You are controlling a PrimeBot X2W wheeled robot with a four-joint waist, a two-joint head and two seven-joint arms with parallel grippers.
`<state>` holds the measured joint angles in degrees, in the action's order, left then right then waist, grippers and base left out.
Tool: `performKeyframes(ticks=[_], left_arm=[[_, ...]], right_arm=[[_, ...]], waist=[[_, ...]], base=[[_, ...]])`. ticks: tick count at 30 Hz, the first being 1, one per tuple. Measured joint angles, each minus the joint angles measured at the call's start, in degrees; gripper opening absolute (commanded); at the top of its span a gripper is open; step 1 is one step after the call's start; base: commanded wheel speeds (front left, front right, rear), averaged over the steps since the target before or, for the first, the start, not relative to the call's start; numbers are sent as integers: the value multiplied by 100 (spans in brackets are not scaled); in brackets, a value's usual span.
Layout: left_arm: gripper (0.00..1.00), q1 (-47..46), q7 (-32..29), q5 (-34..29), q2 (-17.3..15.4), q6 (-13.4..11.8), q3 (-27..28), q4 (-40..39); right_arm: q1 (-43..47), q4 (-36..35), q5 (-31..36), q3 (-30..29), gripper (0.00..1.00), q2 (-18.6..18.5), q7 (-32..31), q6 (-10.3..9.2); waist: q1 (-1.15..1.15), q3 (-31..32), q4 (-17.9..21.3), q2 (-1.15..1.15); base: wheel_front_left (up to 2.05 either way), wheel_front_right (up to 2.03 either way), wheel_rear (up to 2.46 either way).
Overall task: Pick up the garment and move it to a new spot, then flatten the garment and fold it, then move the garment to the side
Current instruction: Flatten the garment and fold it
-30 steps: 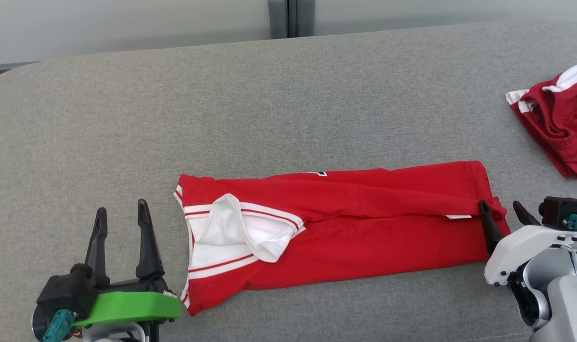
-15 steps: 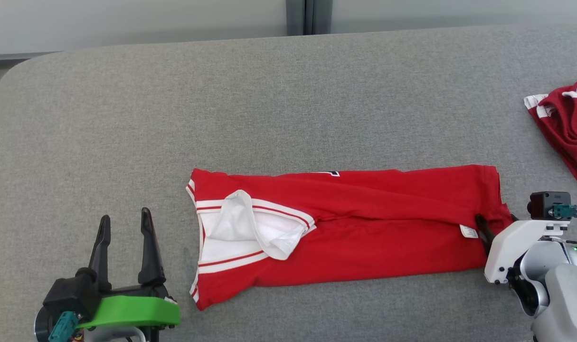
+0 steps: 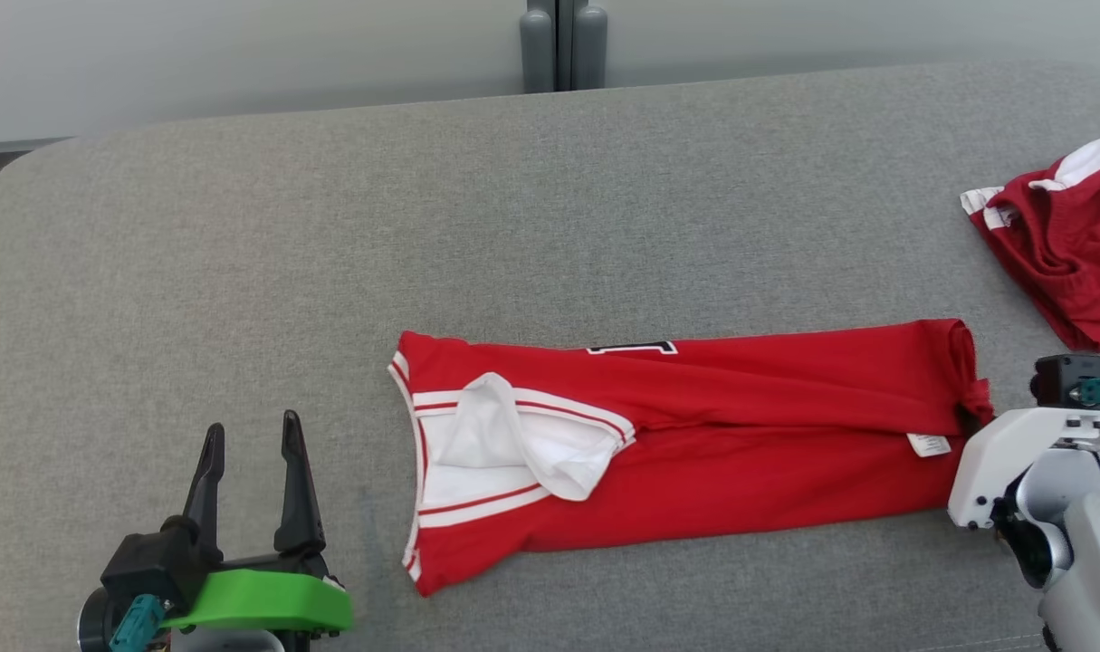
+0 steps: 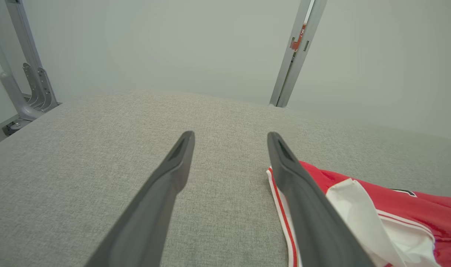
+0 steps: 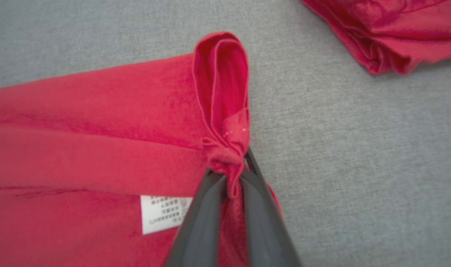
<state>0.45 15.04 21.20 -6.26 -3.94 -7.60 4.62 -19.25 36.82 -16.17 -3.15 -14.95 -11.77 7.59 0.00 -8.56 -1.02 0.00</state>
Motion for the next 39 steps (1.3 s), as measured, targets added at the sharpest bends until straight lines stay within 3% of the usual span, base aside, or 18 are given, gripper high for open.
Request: performKeyframes(ticks=[5,11,17,26,32,39], left_arm=[[100,8,0,1,13,18,-85,57],[100,12,0,3,22,16,-126,97],[100,9,0,4,22,16,-156,135],[100,-18,0,18,22,41,-167,165],[100,-85,0,19,42,68,-197,178],[100,-171,0,18,121,98,-259,192]], right_arm=[[82,-203,-189,-235,0,-246,93,-3],[328,-787,-539,-259,0,-198,47,-4],[492,-1720,-1081,136,0,41,-193,-5],[723,-3199,-1730,1227,0,445,-605,-8],[561,-3271,-1969,2082,0,910,-627,-9],[182,-2671,-2245,2974,0,1146,-515,-11]], waist=[[0,90,135,0],[0,139,279,0],[0,150,312,0],[0,171,141,0],[0,139,-5,0],[0,85,-245,0]], base=[[0,0,0],[0,0,0],[0,0,0],[0,0,0],[0,0,0],[0,0,0]])
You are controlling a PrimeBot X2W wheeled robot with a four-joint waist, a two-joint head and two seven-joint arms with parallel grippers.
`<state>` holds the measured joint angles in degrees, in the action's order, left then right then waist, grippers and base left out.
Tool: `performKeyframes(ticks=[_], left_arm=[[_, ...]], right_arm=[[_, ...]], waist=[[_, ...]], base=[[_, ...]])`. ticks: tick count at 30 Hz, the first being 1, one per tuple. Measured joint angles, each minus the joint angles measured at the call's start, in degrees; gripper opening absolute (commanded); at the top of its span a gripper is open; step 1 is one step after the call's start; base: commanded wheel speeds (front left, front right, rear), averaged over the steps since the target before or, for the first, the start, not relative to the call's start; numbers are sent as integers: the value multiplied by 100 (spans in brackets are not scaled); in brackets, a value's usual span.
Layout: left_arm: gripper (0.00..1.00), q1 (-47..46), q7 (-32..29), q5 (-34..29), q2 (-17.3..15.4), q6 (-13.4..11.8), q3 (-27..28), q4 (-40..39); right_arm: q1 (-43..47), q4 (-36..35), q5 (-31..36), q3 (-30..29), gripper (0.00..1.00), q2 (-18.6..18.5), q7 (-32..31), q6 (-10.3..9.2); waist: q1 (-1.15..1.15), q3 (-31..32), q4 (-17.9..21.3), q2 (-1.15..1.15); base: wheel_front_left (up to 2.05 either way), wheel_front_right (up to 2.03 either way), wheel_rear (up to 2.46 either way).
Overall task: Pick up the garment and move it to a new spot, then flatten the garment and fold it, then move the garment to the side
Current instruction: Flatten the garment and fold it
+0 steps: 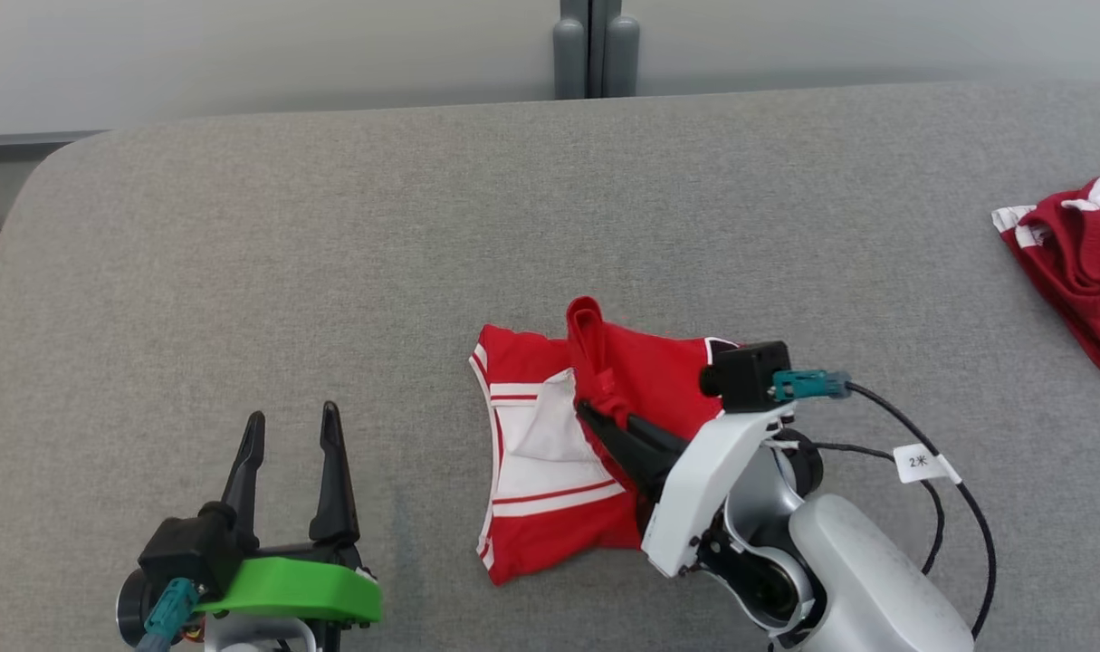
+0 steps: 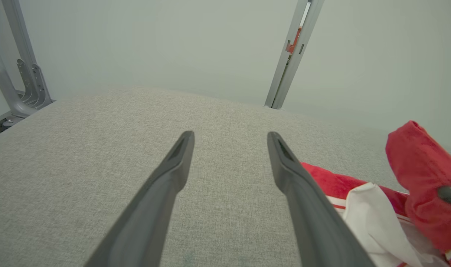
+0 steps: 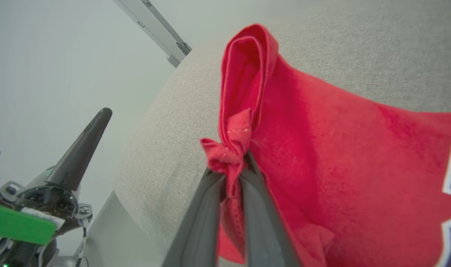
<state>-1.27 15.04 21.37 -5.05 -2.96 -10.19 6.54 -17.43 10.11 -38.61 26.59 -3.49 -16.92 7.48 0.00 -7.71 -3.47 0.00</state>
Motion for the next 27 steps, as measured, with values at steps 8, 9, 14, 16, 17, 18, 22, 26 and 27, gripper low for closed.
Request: performKeyframes(ticks=[8,9,14,16,17,18,22,26,27], left_arm=[[100,-58,0,-11,66,24,-7,35],[100,-60,0,-18,71,29,-8,38],[100,-80,0,-32,94,43,24,59],[100,-82,0,-38,100,46,34,59],[100,-83,0,-49,107,56,24,59],[100,-86,0,-65,114,77,11,62],[100,-135,0,-99,141,127,-86,92],[100,-209,0,-151,167,158,-203,122],[100,-229,0,-178,170,175,-232,126]], right_arm=[[-379,898,-119,397,22,48,202,1],[-422,1005,-142,421,48,52,247,1],[-583,1212,-342,662,100,57,506,1],[-638,1202,-352,706,100,65,688,1],[-664,1161,-331,699,100,63,821,1],[-683,1100,-309,658,100,65,973,1],[-734,867,-32,338,100,-52,1479,1],[-666,740,513,-223,100,-305,1862,1],[-610,717,675,-383,100,-343,1926,1]], waist=[[0,-60,-256,0],[0,-67,-278,0],[0,-86,-317,0],[0,-83,-300,0],[0,-82,-288,0],[0,-81,-274,0],[0,-78,-210,0],[0,-79,-132,0],[0,-80,-112,0]], base=[[0,0,0],[0,0,0],[0,0,0],[0,0,0],[0,0,0],[0,0,0],[0,0,0],[0,0,0],[0,0,0]])
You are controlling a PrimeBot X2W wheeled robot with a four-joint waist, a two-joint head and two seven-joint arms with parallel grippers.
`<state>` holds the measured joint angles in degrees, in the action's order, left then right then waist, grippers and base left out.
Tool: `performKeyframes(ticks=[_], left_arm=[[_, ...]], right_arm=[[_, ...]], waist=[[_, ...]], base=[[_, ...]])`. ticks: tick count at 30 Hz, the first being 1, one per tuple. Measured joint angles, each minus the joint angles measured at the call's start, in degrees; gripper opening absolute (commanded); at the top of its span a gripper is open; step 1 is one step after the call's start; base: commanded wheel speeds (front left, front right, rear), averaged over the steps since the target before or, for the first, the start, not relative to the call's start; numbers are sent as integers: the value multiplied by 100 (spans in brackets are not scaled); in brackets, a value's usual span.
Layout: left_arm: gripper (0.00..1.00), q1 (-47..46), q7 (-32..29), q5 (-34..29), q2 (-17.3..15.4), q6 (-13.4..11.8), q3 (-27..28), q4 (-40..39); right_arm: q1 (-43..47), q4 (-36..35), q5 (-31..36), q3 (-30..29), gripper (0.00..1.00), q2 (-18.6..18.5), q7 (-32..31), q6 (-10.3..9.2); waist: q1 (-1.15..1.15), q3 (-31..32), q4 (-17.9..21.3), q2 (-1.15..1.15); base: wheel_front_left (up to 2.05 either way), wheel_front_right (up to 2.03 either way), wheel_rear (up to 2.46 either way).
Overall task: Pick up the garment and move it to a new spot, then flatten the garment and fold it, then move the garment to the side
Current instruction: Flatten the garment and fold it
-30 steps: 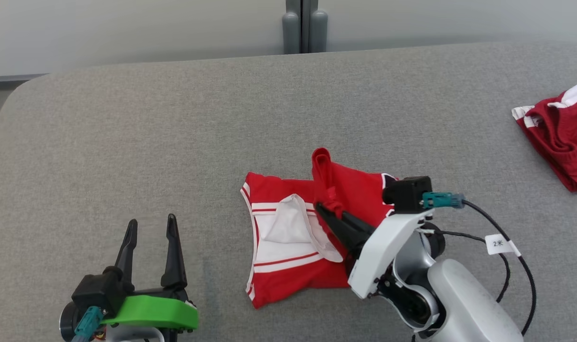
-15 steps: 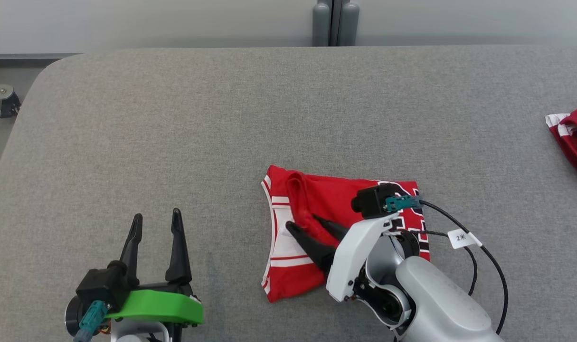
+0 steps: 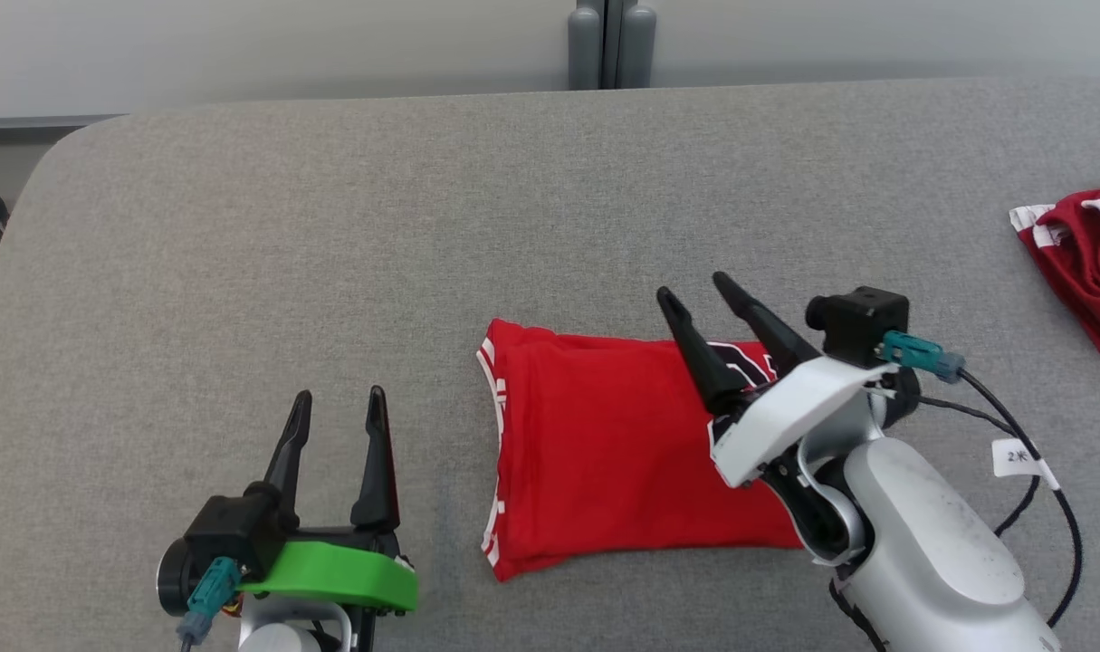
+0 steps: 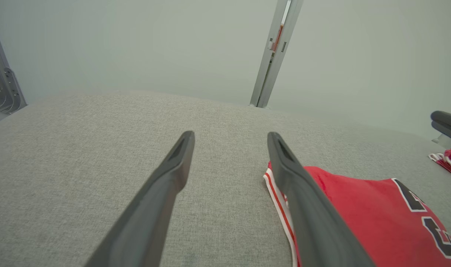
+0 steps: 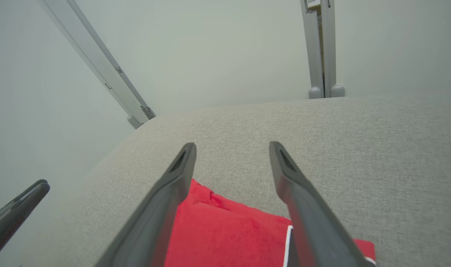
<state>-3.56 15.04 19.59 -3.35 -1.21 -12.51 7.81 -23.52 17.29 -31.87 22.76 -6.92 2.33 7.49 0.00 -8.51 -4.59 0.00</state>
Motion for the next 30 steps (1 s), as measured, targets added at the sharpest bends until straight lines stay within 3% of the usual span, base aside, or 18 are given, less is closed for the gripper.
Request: performKeyframes(ticks=[15,30], left_arm=[[100,-169,0,-93,35,26,42,245],[100,304,0,-280,40,3,492,175]], right_arm=[[1297,-532,1815,-2015,100,129,802,0],[1640,-592,2176,-2310,100,386,1014,0]], waist=[[0,117,309,0],[0,371,481,0]], base=[[0,0,0],[0,0,0]])
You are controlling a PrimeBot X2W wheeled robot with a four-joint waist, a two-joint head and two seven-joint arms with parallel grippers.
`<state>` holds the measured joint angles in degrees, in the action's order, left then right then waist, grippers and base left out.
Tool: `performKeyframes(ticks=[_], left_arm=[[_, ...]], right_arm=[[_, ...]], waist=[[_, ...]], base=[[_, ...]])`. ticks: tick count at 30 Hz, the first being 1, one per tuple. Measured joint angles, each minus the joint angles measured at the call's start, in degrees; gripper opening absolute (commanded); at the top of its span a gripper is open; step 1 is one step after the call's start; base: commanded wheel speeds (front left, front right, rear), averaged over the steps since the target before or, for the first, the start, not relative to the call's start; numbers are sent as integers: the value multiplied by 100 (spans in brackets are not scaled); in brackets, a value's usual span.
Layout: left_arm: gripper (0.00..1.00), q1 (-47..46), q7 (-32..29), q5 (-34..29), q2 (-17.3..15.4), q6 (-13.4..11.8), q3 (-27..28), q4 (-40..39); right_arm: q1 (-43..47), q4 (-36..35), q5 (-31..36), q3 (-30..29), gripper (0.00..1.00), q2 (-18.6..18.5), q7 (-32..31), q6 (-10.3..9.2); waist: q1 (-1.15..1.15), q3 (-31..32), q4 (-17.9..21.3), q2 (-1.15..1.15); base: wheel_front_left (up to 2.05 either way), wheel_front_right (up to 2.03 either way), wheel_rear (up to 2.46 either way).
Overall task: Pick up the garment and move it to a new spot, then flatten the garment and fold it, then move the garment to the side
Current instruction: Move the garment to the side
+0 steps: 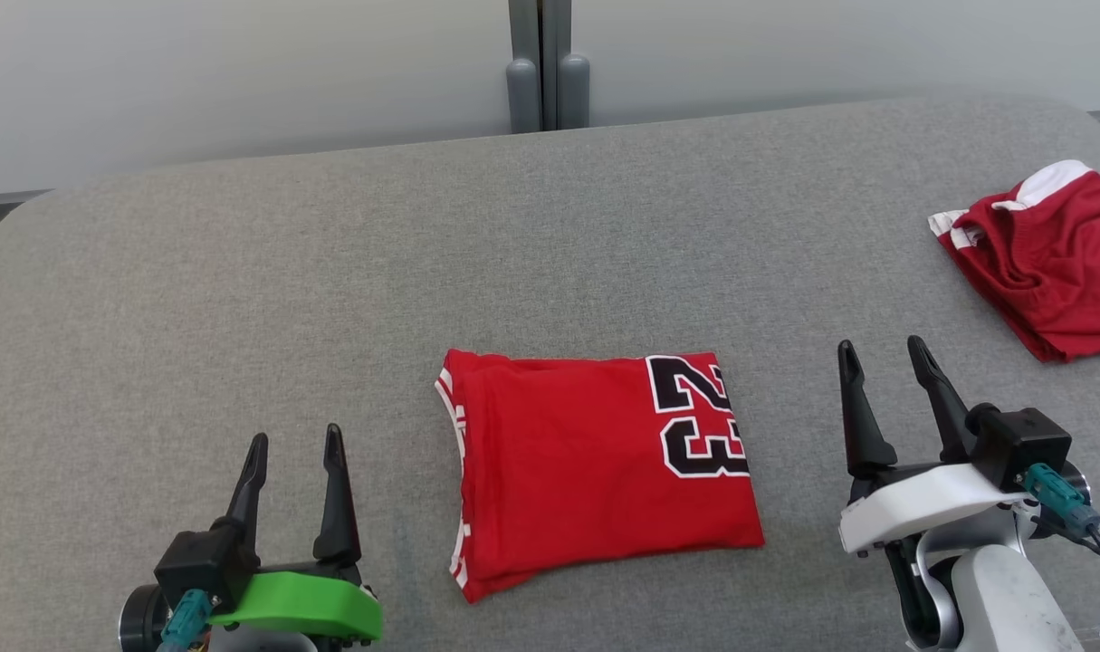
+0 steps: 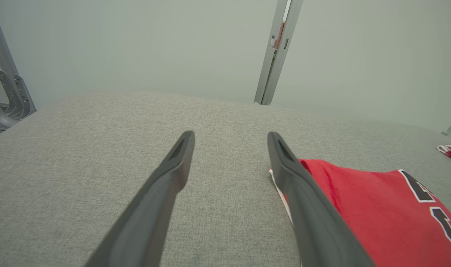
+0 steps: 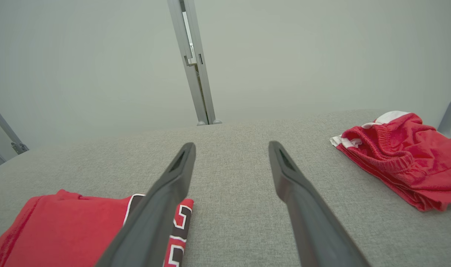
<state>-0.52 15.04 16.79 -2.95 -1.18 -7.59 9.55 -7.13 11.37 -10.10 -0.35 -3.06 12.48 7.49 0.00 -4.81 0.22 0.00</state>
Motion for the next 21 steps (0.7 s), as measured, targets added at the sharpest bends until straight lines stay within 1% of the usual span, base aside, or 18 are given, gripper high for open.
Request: performKeyframes(ticks=[21], left_arm=[[100,141,0,-29,5,-9,8,2]], right_arm=[[103,185,-29,65,100,18,-137,0]], waist=[[0,202,-87,0]], base=[[0,0,0]])
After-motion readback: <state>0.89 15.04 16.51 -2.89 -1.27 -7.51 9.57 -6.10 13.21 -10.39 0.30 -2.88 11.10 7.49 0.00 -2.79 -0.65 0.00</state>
